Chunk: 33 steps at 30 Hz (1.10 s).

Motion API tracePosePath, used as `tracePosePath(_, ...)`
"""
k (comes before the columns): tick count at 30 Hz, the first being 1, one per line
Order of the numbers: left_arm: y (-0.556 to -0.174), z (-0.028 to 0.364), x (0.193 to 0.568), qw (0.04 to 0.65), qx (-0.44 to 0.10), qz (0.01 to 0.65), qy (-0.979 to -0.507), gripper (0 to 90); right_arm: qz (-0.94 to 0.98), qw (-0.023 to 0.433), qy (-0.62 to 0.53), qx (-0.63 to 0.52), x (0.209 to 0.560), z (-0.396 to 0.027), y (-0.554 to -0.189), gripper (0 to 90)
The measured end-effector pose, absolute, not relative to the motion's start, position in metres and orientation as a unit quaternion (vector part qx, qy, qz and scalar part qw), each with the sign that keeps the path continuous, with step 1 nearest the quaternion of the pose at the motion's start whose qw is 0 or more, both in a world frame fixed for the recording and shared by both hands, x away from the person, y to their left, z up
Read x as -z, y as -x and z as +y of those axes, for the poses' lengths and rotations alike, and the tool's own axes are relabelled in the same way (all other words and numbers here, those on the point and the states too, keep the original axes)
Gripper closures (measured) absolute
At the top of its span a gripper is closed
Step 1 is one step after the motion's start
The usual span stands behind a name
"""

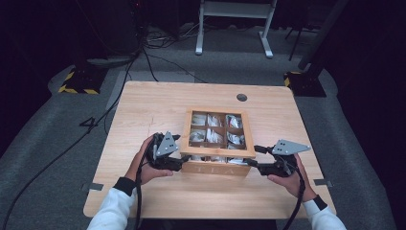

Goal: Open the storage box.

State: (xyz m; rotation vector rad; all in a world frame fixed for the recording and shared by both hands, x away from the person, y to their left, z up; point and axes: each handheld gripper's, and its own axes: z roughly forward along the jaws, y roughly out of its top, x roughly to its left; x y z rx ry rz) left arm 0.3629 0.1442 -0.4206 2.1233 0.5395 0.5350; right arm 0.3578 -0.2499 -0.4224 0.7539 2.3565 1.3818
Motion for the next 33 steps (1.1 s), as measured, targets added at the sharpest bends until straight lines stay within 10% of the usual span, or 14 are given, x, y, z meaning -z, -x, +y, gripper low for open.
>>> tracePosePath(33,-0.388,0.131,0.395,0.478,-0.282,0.203,-0.806,42.2,0.798,0.192,-0.272,-0.503,0.398,-0.256,-0.366,40.3)
